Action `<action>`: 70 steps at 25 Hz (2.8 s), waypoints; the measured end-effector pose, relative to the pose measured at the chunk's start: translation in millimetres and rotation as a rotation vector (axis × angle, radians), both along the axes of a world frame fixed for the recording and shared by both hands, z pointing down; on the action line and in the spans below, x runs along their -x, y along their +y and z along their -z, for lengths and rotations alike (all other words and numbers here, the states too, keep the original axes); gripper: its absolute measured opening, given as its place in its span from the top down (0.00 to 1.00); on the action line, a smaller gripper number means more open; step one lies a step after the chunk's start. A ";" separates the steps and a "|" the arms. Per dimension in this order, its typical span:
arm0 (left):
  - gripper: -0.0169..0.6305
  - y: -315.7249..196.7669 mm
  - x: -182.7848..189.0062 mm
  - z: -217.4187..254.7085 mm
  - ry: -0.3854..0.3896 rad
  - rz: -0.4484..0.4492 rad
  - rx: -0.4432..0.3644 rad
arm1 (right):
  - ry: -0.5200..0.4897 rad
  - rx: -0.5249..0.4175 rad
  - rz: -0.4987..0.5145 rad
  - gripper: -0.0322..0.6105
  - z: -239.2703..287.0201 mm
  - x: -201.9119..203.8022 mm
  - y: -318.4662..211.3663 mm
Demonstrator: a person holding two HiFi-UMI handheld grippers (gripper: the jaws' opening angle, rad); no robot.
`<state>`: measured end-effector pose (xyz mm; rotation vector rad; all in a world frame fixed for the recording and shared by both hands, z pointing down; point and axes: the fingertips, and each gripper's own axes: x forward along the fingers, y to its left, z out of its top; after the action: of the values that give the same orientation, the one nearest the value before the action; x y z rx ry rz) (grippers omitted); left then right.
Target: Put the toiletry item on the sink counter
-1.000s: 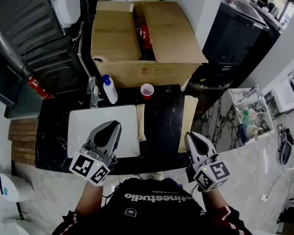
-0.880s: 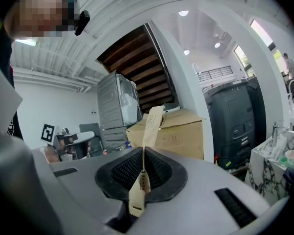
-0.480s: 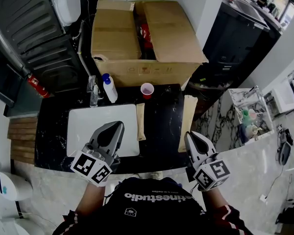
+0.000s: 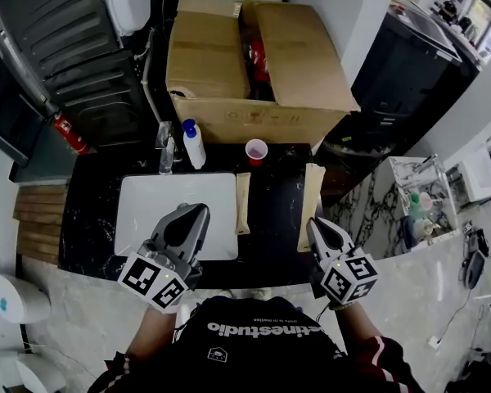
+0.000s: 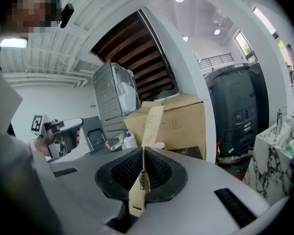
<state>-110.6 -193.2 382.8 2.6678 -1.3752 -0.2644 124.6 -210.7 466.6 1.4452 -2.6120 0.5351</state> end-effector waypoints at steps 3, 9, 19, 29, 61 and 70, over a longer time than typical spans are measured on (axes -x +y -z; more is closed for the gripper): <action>0.95 2.3 6.5 -1.7 0.013 0.012 0.007 | 0.024 0.080 0.013 0.88 -30.2 2.5 -11.8; 0.95 7.7 17.7 -6.2 0.027 0.032 0.027 | 0.056 0.295 0.030 0.88 -90.2 12.0 -38.0; 0.95 17.3 39.5 -17.2 0.056 0.069 0.069 | 0.024 0.556 -0.005 0.88 -169.1 41.1 -78.2; 0.95 27.4 56.6 -27.4 0.062 0.105 0.106 | 0.010 0.728 -0.040 0.88 -208.7 48.1 -93.4; 0.95 32.6 50.6 -34.8 0.091 0.078 0.143 | -0.063 0.592 -0.104 0.74 -156.1 23.1 -106.5; 0.95 21.0 35.7 -31.0 0.081 0.041 0.131 | -0.352 0.261 -0.024 0.87 -16.5 32.0 -72.5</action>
<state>-146.4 -172.3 413.8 2.4975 -1.3739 -0.2730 92.6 -283.1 483.0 1.4056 -2.6407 1.1812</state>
